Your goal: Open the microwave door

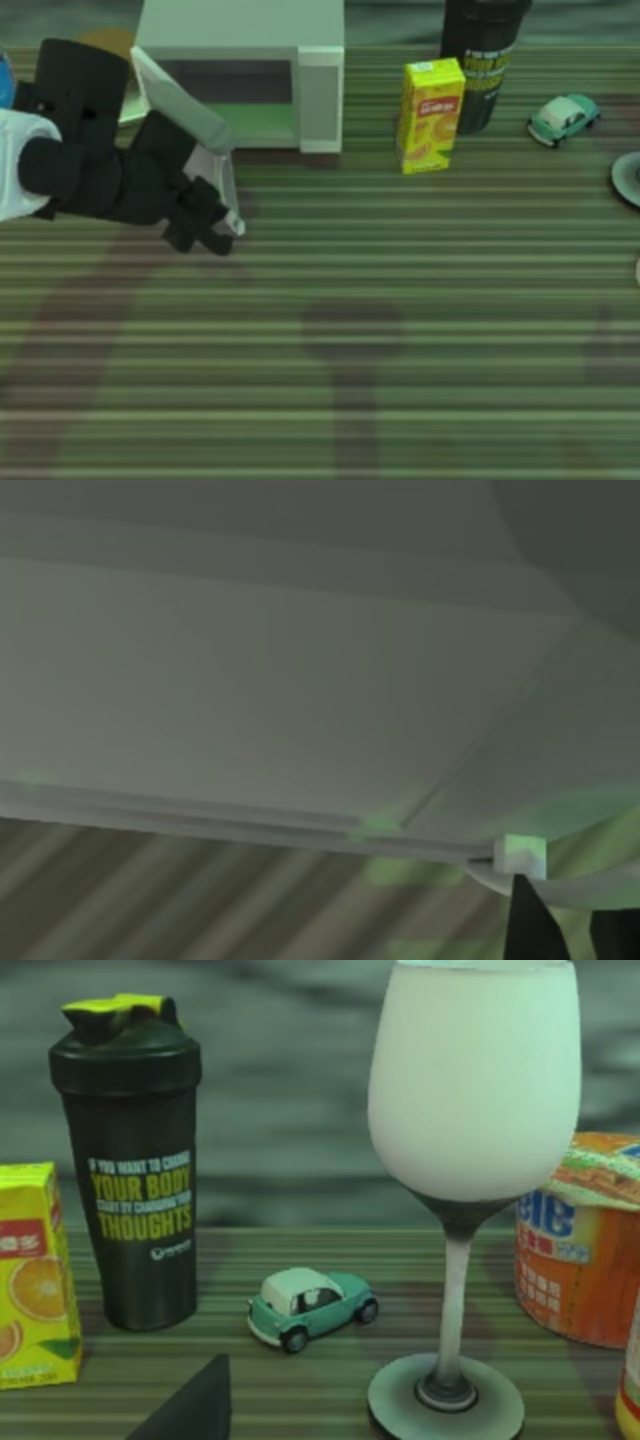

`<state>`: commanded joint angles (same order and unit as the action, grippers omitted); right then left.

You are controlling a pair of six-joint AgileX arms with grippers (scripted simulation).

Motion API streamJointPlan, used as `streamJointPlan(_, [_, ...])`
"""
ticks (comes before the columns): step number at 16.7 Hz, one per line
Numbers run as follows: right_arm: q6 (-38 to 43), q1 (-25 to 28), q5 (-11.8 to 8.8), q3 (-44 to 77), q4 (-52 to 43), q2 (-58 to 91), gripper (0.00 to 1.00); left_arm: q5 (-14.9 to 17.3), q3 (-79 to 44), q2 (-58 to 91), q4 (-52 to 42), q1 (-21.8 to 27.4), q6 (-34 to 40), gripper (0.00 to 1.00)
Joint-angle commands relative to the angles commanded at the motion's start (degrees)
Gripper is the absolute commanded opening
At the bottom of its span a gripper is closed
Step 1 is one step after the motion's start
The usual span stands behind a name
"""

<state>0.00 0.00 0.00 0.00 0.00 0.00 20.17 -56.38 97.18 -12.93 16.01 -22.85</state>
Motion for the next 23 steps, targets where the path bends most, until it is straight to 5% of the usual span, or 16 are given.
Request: streamJointPlan(23, [0.0,0.0,0.0,0.0,0.0,0.0,1.00,3.0,0.0,-0.2,-2.0,-2.0,-4.5,0.00])
